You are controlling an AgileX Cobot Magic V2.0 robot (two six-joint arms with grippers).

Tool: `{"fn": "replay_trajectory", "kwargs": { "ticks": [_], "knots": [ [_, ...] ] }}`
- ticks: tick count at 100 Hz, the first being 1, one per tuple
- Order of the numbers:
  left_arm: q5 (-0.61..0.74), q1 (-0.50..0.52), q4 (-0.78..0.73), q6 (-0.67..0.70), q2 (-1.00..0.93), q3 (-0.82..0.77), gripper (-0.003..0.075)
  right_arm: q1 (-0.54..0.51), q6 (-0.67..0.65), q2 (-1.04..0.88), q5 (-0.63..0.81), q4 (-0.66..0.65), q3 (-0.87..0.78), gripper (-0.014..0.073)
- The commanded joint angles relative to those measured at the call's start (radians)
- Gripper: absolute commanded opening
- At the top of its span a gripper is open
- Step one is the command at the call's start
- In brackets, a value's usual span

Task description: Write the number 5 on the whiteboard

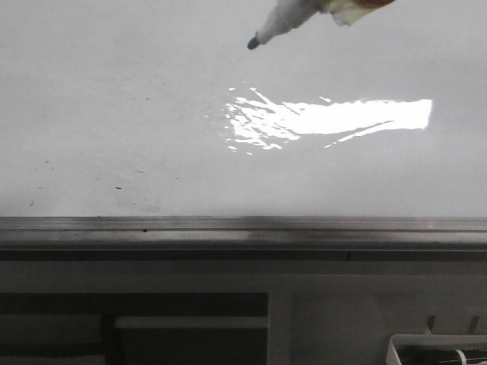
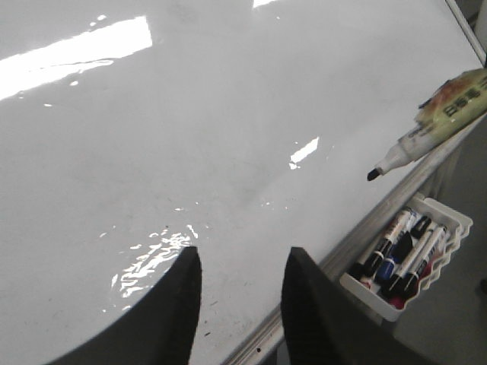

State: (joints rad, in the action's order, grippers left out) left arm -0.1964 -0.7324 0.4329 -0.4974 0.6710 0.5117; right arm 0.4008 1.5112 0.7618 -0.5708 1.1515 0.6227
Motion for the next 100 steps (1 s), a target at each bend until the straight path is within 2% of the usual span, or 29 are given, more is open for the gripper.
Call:
{"fn": "replay_trajectory", "kwargs": {
  "ticks": [1, 14, 25, 45, 67, 100],
  "knots": [
    [0.111, 0.003, 0.027, 0.014, -0.011, 0.02, 0.018, 0.016, 0.079, 0.049, 0.049, 0.058, 0.025, -0.0053],
    [0.12, 0.003, 0.027, 0.014, -0.011, 0.02, 0.0073, 0.019, 0.082, 0.128, 0.06, 0.139, 0.066, -0.0053],
    [0.123, 0.003, 0.027, 0.014, -0.011, 0.02, -0.002, 0.019, 0.082, 0.177, 0.096, 0.149, 0.118, -0.0053],
    [0.125, 0.003, 0.027, 0.014, -0.011, 0.02, -0.002, 0.02, 0.18, 0.229, 0.121, 0.149, 0.187, -0.0053],
    [0.125, 0.003, 0.027, 0.014, -0.011, 0.02, -0.002, 0.02, 0.19, 0.233, 0.223, 0.144, 0.185, -0.0052],
    [0.125, 0.003, 0.034, 0.014, 0.006, 0.02, -0.002, 0.021, 0.209, 0.243, 0.209, 0.138, 0.185, -0.0052]
  ]
}}
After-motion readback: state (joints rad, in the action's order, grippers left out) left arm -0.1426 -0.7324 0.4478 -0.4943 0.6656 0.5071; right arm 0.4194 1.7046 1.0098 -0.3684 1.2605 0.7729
